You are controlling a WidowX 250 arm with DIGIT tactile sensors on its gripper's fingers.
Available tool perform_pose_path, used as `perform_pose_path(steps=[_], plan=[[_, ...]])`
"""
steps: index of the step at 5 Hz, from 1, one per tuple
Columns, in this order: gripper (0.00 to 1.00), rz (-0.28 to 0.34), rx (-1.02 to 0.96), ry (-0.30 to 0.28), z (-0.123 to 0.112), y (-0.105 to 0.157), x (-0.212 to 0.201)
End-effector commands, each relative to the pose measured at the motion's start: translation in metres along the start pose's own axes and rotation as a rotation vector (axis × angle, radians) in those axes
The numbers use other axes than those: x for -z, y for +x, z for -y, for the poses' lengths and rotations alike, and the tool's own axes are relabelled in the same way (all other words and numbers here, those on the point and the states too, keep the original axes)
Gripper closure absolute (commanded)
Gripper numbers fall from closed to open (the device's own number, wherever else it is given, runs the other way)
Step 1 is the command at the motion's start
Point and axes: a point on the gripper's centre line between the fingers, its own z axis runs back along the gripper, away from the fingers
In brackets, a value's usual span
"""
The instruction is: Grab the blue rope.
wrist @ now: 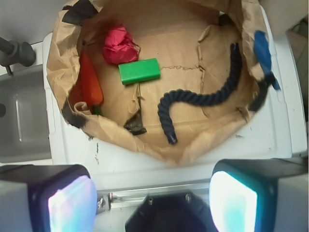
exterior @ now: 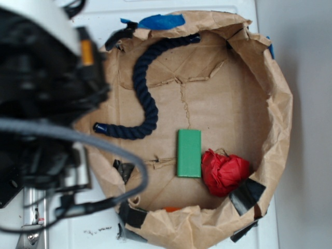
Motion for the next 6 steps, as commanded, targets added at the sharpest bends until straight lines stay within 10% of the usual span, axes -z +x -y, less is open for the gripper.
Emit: perform_pose_path(steps=[1, 4, 5, 6], plan=[[0.00, 0.067, -0.389, 0.040, -0.014, 0.048, 0.028], [0.00, 0.067, -0.389, 0.040, -0.014, 0.048, 0.028], [0.00, 0.206, -0.526, 0.065, -0.019, 0.045, 0.050], [0.00, 0.177, -0.580, 0.033, -0.025, 0.056, 0.077]])
